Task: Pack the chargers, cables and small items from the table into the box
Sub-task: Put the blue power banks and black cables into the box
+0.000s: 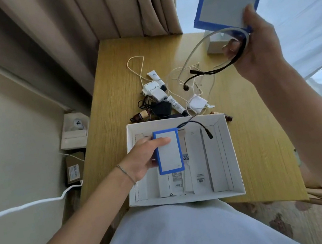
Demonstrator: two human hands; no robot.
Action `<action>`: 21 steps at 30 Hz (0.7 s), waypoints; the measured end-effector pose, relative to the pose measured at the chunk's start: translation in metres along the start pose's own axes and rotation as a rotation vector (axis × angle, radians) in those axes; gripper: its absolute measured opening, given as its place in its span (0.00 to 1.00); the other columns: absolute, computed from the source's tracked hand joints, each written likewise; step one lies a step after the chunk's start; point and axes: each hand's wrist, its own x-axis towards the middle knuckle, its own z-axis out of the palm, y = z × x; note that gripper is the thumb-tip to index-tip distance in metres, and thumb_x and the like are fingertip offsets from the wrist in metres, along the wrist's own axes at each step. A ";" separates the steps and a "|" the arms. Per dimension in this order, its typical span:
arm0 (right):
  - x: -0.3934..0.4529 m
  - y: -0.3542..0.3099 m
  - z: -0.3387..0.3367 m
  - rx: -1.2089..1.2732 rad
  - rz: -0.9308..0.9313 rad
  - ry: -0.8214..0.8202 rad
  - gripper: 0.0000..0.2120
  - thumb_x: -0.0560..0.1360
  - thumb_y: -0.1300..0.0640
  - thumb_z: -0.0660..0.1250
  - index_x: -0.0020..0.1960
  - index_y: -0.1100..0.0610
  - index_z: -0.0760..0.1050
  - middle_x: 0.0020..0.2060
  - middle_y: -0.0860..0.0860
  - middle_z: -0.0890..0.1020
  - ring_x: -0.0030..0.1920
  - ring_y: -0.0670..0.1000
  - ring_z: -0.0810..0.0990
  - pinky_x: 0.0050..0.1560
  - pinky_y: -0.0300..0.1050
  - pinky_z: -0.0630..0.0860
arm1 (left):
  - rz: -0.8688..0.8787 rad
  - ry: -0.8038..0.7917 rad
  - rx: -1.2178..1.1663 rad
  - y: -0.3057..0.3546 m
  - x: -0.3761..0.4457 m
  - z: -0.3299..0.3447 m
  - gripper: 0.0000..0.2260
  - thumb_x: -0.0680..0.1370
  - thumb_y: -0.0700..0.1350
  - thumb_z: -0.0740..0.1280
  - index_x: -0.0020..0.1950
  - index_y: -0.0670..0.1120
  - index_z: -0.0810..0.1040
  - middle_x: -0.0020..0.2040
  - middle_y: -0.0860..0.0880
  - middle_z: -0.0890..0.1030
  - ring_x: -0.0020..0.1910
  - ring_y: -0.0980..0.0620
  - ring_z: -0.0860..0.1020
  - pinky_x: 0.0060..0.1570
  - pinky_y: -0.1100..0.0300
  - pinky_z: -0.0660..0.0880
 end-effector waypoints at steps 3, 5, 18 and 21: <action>-0.005 0.002 -0.006 -0.008 -0.012 0.010 0.15 0.80 0.51 0.67 0.61 0.59 0.73 0.46 0.56 0.79 0.27 0.49 0.67 0.30 0.39 0.68 | -0.044 -0.018 0.114 -0.017 0.011 0.000 0.14 0.75 0.46 0.74 0.59 0.44 0.79 0.52 0.45 0.85 0.51 0.47 0.84 0.46 0.54 0.81; -0.009 0.005 -0.011 -0.025 -0.019 0.009 0.12 0.80 0.51 0.68 0.58 0.57 0.73 0.44 0.55 0.79 0.29 0.49 0.67 0.29 0.39 0.68 | -0.062 -0.028 0.209 -0.026 0.018 0.000 0.16 0.75 0.45 0.74 0.61 0.43 0.77 0.52 0.44 0.85 0.50 0.48 0.84 0.43 0.56 0.82; -0.026 0.016 -0.017 -0.111 -0.023 0.024 0.22 0.79 0.51 0.69 0.68 0.60 0.73 0.52 0.57 0.80 0.39 0.52 0.75 0.33 0.39 0.74 | -0.029 -0.182 1.017 -0.049 0.044 0.011 0.15 0.79 0.48 0.66 0.65 0.47 0.76 0.55 0.44 0.81 0.54 0.43 0.81 0.49 0.51 0.81; -0.026 0.018 -0.018 -0.113 -0.010 0.017 0.17 0.79 0.51 0.69 0.64 0.58 0.74 0.52 0.56 0.80 0.47 0.54 0.76 0.35 0.39 0.74 | 0.095 -0.111 1.306 -0.052 0.050 0.015 0.17 0.78 0.51 0.67 0.65 0.46 0.78 0.55 0.45 0.81 0.51 0.45 0.80 0.48 0.55 0.78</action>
